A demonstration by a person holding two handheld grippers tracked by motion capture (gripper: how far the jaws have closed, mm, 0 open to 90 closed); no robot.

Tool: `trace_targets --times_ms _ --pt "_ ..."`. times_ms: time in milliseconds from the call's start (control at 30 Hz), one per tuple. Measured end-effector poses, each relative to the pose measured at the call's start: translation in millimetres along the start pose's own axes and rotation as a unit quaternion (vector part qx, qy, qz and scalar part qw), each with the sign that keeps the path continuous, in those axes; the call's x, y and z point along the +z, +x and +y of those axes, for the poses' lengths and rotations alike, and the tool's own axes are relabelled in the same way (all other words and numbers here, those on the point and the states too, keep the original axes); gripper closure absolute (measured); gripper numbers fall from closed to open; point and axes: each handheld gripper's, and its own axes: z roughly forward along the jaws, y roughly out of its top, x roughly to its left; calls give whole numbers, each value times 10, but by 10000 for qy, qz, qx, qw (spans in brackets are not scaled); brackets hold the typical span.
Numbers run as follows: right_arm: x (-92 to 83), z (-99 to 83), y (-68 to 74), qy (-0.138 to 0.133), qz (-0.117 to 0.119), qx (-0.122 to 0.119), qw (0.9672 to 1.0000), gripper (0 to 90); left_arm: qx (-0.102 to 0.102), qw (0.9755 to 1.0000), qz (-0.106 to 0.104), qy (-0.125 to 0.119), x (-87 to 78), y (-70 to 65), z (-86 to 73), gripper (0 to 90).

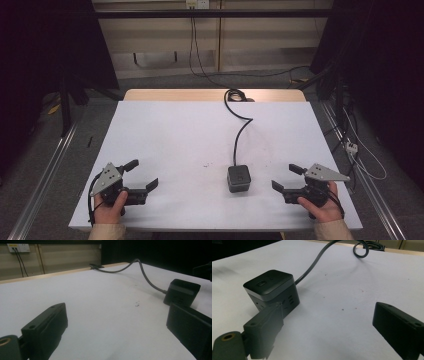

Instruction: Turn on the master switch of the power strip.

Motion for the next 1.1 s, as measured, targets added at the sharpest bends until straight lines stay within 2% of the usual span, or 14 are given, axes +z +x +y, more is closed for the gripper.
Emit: trace_targets --times_ms 500,1100 --pt "-44 2 -29 -2 -75 -31 10000 94 10 10000 10 1 -1 3 1 32" --pt "-29 -16 -46 34 -68 58 10000 98 15 10000 -1 28 0 2 0 32"
